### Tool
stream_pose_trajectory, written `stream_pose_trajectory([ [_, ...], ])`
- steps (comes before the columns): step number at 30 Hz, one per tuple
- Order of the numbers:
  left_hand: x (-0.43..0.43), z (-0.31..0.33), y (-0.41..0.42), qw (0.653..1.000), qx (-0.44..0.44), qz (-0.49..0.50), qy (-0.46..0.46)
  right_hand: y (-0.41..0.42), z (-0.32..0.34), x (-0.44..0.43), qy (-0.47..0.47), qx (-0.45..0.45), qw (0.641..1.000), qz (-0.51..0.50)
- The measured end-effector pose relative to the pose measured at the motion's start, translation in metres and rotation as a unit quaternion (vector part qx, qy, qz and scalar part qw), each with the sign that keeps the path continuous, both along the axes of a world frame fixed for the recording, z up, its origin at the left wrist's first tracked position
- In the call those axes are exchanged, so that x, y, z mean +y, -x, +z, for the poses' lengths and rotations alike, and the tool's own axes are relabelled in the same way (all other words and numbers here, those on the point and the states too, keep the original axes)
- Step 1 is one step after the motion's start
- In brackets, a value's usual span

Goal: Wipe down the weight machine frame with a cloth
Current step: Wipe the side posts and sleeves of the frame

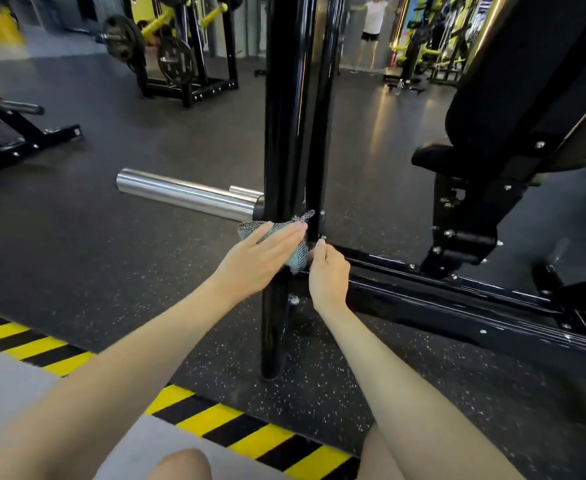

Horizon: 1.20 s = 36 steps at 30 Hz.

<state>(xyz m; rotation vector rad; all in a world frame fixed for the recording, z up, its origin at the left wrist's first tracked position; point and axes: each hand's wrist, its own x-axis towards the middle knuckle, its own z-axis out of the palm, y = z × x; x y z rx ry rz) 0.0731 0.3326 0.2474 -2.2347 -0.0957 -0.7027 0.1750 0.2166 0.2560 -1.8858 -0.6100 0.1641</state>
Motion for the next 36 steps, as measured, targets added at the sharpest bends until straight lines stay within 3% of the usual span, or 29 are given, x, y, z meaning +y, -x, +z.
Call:
stream_pose_trajectory([
  [6, -0.007, -0.059, 0.018, 0.992, 0.105, 0.046, 0.047, 0.016, -0.035, -0.01, 0.068, -0.029, 0.997, 0.013],
  [8, -0.012, -0.061, 0.014, 0.995, 0.066, 0.054, 0.054, 0.016, -0.039, -0.014, 0.07, -0.028, 0.997, 0.012],
  [10, -0.016, -0.042, 0.006, 0.992, -0.056, 0.029, 0.114, 0.013, -0.036, -0.016, 0.065, -0.023, 0.998, 0.012],
  [13, -0.017, 0.014, -0.017, 0.94, -0.225, -0.014, 0.255, 0.008, -0.026, -0.011, 0.043, -0.02, 0.999, 0.011],
  [16, -0.024, 0.042, -0.041, 0.854, -0.338, -0.059, 0.39, 0.009, -0.018, -0.005, 0.024, -0.028, 0.999, 0.026],
  [21, -0.054, -0.009, -0.043, 0.78, -0.337, -0.022, 0.527, 0.011, -0.025, -0.007, 0.024, -0.023, 0.999, 0.029],
  [26, -0.076, -0.073, -0.01, 0.779, -0.243, -0.006, 0.578, 0.021, -0.03, -0.017, 0.055, -0.029, 0.997, 0.035],
  [28, -0.084, -0.062, -0.003, 0.731, -0.247, -0.053, 0.634, 0.021, -0.03, -0.018, 0.059, -0.036, 0.997, 0.035],
  [30, -0.081, -0.03, -0.007, 0.652, -0.353, -0.109, 0.662, 0.021, -0.034, -0.019, 0.062, -0.028, 0.997, 0.042],
  [31, -0.076, -0.009, -0.012, 0.629, -0.413, -0.124, 0.647, 0.02, -0.039, -0.019, 0.063, -0.02, 0.997, 0.045],
  [32, -0.07, 0.012, -0.018, 0.635, -0.449, -0.133, 0.615, 0.021, -0.043, -0.02, 0.064, -0.008, 0.997, 0.048],
  [33, -0.062, 0.028, -0.024, 0.671, -0.455, -0.138, 0.57, 0.021, -0.049, -0.021, 0.064, 0.0, 0.997, 0.051],
  [36, -0.032, 0.032, -0.036, 0.861, -0.344, -0.097, 0.363, 0.021, -0.062, -0.021, 0.084, 0.012, 0.995, 0.058],
])
